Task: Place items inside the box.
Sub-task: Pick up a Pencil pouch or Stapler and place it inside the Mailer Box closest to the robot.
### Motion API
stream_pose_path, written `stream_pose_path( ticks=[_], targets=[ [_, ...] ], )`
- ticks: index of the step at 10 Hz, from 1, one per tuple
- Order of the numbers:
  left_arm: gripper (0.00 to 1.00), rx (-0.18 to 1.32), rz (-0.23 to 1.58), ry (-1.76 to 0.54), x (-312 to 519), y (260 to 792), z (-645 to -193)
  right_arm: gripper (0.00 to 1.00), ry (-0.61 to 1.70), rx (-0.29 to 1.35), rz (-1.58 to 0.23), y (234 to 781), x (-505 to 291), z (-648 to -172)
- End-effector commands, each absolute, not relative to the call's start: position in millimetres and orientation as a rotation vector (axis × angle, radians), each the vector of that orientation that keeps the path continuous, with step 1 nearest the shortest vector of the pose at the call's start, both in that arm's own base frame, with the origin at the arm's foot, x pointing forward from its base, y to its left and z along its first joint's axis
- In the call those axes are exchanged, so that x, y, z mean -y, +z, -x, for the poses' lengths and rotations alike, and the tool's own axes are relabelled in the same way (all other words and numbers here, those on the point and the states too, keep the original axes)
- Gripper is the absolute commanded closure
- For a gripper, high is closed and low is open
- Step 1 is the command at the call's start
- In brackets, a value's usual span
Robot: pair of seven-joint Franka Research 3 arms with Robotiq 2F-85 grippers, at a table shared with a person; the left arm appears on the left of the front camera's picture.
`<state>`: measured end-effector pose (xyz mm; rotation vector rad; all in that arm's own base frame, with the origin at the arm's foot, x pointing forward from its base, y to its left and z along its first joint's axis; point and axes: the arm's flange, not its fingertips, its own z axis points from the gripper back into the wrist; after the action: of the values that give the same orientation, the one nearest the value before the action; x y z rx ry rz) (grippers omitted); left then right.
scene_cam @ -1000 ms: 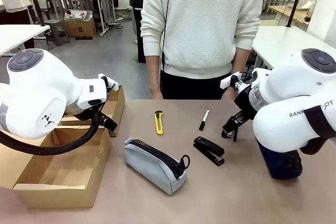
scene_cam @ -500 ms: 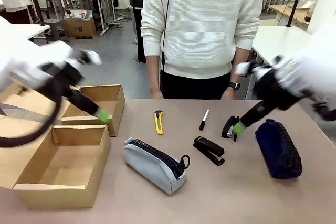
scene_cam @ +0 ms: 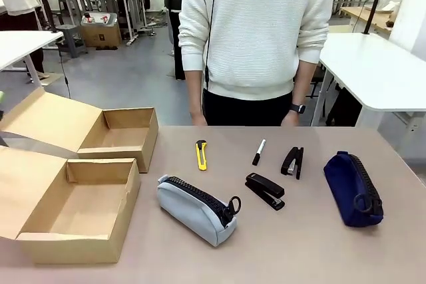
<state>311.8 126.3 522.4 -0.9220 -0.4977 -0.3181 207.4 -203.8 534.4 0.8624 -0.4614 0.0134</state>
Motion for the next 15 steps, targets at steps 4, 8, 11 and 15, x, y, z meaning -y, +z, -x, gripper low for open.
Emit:
stream_pose_path(
  ticks=[4, 8, 11, 15],
  targets=[
    [0.0, 0.885, 1.224, 0.332, -146.1, 451.2, -278.0, 0.0, -0.31, 0.57, -1.015, 485.1, 290.3, -161.8],
    [0.0, 0.647, 1.176, 0.159, -174.8, 456.5, -294.8, 0.0, -0.31, 0.57, -1.015, 485.1, 290.3, -161.8],
    [0.0, 0.647, 1.176, 0.159, -174.8, 456.5, -294.8, 0.0, -0.31, 0.57, -1.015, 485.1, 290.3, -161.8],
    [0.0, 0.647, 1.176, 0.159, -174.8, 456.5, -294.8, 0.0, -0.051, 0.431, -0.558, 535.0, 134.2, -230.2]
  ],
)
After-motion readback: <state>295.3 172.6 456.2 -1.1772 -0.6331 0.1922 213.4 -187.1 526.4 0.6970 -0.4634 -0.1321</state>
